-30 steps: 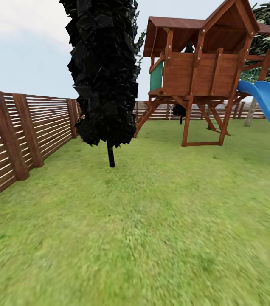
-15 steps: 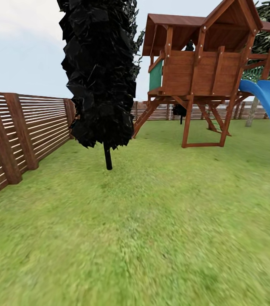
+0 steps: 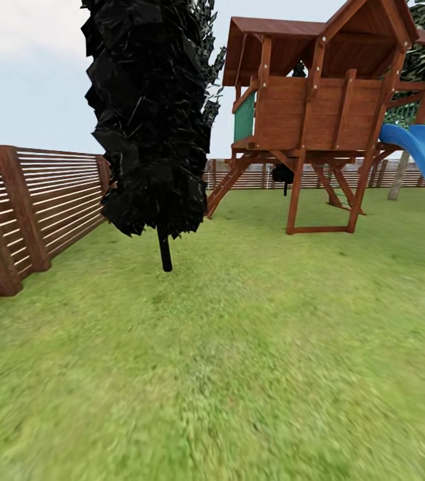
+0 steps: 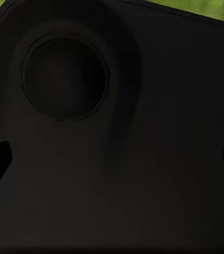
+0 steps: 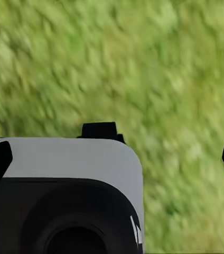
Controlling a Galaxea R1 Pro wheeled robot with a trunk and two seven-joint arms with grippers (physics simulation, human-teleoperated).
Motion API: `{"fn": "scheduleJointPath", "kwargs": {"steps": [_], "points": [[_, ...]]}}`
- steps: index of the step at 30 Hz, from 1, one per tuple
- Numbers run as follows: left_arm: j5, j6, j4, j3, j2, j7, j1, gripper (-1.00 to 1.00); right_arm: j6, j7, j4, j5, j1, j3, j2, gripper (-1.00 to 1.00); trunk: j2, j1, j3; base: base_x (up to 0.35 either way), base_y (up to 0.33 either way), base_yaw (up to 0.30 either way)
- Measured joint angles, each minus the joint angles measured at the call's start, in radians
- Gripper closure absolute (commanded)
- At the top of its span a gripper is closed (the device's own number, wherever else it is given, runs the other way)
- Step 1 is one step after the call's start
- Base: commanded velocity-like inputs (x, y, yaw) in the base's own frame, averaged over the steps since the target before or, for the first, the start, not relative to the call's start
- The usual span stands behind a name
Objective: Take the three Easter eggs out of the wicker basket on the lawn in the garden, then place them on the lawn next to a single tree (choose any tree) so that all three eggs are next to the same tree and none are left in the basket.
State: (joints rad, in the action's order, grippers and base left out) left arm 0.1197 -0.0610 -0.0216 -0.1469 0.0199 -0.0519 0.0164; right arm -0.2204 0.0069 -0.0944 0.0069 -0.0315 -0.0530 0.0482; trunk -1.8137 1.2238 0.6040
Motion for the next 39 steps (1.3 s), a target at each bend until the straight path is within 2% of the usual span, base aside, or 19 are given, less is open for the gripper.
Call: {"fn": "scheduleJointPath", "kwargs": {"steps": [39], "points": [[0.0,0.0,0.0,0.0,0.0,-0.001,0.0,-1.0,0.0,0.0,0.001,0.0,0.0,0.0,0.0,-1.0,0.0,0.0,0.0,0.327,-0.109,0.0]]}}
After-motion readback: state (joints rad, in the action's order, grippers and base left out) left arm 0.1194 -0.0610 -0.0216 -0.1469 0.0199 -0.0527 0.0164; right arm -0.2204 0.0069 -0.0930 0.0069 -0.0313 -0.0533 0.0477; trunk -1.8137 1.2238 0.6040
